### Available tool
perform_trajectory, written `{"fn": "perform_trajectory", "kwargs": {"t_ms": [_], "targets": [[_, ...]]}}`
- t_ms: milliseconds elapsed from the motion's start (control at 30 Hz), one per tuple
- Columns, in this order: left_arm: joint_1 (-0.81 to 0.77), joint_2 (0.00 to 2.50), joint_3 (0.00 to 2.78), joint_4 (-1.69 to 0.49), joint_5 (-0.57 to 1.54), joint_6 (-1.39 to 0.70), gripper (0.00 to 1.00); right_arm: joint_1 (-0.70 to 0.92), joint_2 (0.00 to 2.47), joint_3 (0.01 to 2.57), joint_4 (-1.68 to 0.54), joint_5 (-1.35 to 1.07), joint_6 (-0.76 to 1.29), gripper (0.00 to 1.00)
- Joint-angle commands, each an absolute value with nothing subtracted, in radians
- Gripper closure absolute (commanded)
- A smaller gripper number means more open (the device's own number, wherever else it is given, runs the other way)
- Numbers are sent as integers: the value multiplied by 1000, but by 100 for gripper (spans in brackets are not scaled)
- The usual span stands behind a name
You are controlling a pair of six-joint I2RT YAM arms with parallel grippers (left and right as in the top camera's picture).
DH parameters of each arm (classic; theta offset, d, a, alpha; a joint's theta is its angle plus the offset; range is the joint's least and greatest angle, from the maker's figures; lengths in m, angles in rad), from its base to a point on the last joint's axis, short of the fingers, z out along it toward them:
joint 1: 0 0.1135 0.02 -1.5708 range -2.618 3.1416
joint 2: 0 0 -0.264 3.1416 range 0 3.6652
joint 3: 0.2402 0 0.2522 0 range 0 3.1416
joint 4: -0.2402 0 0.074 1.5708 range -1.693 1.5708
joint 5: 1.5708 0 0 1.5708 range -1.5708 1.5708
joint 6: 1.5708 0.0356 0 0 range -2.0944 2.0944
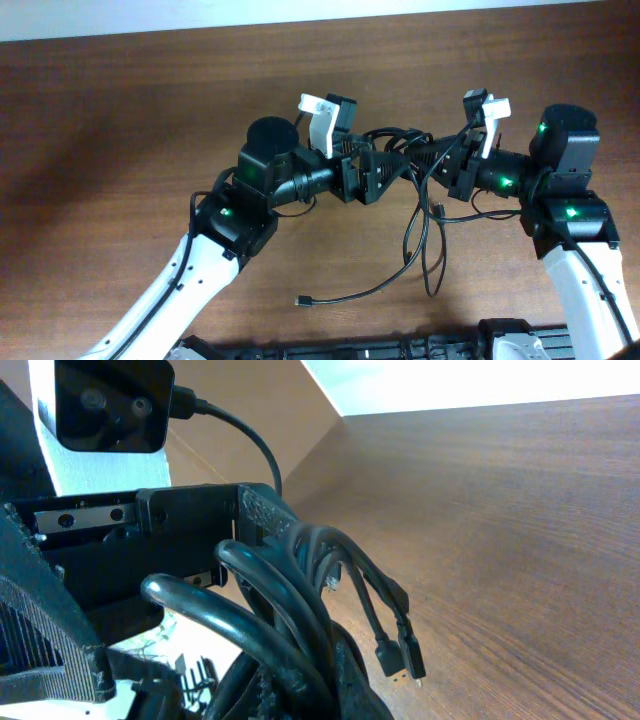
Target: Untangle cables
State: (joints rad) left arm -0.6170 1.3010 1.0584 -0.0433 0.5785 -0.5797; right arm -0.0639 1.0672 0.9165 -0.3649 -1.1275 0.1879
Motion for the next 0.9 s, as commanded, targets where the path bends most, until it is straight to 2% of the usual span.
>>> {"fn": "perform_trajectory", "kwargs": {"t_ms": [0,167,267,333,367,400,567,633,667,700,800,867], "targets": [[-627,1303,1069,-35,560,-591,4,-66,1067,920,-358,-1198,200,96],[-663,1304,1069,-4,552,-591,3,-66,1067,920,-351,-1201,200,96],[-663,1304,1069,7,552,-591,12,-66,1067,920,-350,-1222,199,96],[-663,1304,1069,11,552,-591,34,-66,1067,920,-351,-1223,199,96],[-663,1303,1069,15,552,-591,60,-66,1067,920,-352,-1223,199,96],[-663,1304,1069,19,552,-591,69,-66,1067,920,-355,-1223,200,96],[-663,1304,1069,22,552,-591,75,-66,1067,920,-354,-1223,200,96],[-663,1304,1069,22,536,-591,86,-66,1067,920,-355,-1223,200,96],[-663,1304,1069,22,525,-590,100,-66,1067,920,-355,-1222,199,96],[-663,1304,1069,22,525,-589,100,-66,1067,920,-354,-1221,199,95],[-663,1304,1069,21,525,-548,100,-66,1067,920,-354,-1219,191,66],[-663,1303,1069,5,494,-545,100,-66,1067,920,-354,-1219,191,59]]}}
